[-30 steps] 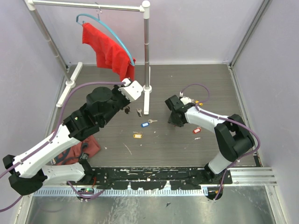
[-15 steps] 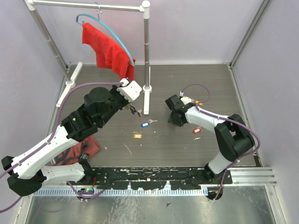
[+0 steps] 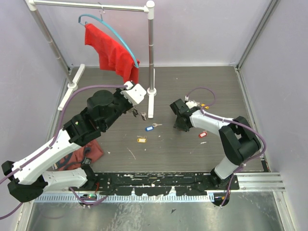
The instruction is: Put the keys on the keyring
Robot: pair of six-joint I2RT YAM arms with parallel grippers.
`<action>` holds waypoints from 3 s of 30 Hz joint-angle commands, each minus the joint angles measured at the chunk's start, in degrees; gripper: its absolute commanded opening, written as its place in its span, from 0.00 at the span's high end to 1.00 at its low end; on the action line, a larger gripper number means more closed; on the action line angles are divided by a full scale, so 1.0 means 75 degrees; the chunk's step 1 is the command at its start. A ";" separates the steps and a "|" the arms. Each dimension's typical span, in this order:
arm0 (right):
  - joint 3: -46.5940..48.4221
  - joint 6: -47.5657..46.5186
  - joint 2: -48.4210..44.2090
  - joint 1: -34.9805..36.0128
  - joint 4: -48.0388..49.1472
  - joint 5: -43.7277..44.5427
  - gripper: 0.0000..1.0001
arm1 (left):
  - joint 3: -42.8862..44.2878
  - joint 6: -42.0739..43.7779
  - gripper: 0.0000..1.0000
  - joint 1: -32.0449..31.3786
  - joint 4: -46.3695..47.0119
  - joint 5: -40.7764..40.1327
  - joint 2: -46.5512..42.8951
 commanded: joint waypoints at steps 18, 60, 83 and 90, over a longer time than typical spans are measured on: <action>0.0329 -0.0962 -0.0808 -0.0037 0.0085 0.0219 0.99 | -0.0051 -0.0061 1.00 0.0025 0.0274 0.0079 -0.0154; 0.0060 -1.0822 -0.6842 -0.0045 0.3796 -0.7761 0.99 | 0.1684 -0.0980 1.00 0.0027 0.0054 0.2425 0.0613; 0.0413 -1.4409 -0.6038 -0.0043 0.4372 -0.8761 0.99 | 0.1906 -0.0586 1.00 -0.0817 0.0120 0.1947 0.0578; 0.0289 -1.4011 -0.6025 -0.0040 0.5199 -0.8572 0.99 | 0.1934 -0.0449 1.00 -0.1136 0.0200 0.1716 0.0667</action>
